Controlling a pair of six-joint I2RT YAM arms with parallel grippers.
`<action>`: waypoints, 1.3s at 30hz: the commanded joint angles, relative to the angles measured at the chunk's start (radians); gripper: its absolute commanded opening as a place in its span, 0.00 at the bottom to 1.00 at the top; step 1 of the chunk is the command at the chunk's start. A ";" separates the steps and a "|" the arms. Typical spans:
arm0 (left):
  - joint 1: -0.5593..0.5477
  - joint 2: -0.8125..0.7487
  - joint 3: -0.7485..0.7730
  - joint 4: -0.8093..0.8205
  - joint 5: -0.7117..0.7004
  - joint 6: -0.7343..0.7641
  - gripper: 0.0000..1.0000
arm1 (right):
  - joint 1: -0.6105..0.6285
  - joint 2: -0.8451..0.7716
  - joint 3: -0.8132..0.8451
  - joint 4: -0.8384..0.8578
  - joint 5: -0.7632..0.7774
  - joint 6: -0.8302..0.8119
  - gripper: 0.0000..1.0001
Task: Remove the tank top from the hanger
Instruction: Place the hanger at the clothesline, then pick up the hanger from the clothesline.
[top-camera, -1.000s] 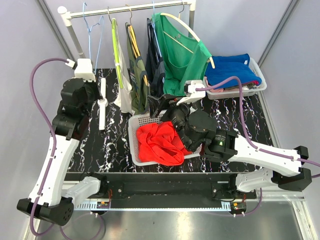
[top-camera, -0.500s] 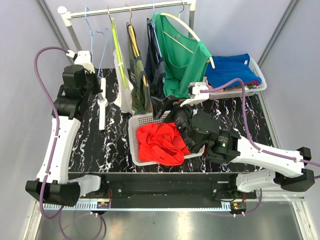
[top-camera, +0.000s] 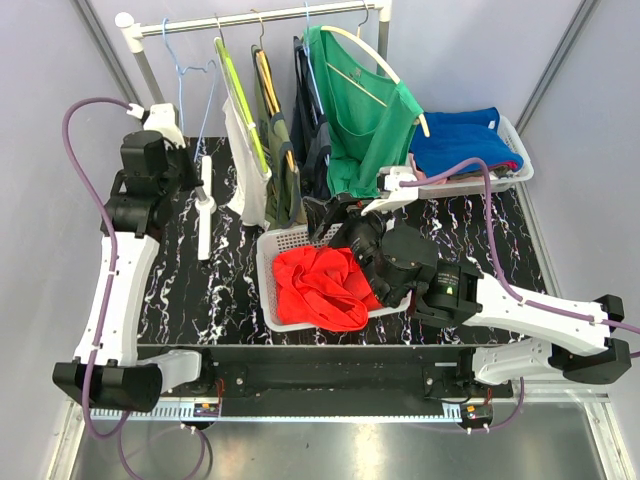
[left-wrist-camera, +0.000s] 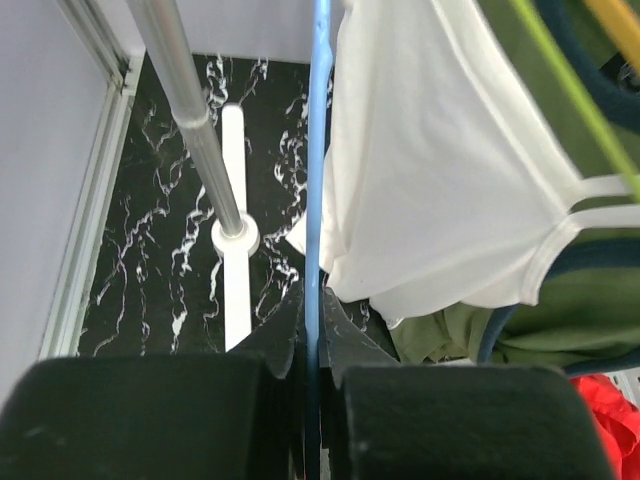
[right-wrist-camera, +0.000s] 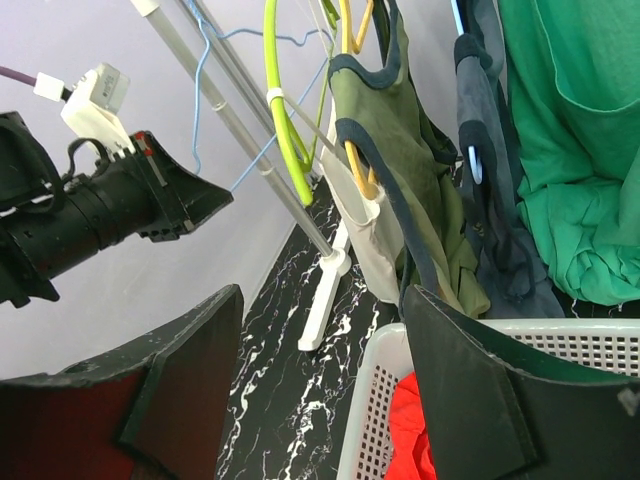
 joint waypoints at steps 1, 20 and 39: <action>0.010 -0.040 -0.048 0.060 0.027 -0.026 0.00 | 0.005 0.004 0.035 0.013 0.031 -0.013 0.74; 0.010 -0.209 -0.037 0.082 0.076 0.066 0.99 | -0.197 0.470 0.753 -0.167 -0.282 -0.226 0.72; 0.010 -0.413 -0.114 0.061 0.115 0.227 0.99 | -0.369 0.938 1.343 -0.494 -0.554 -0.188 0.66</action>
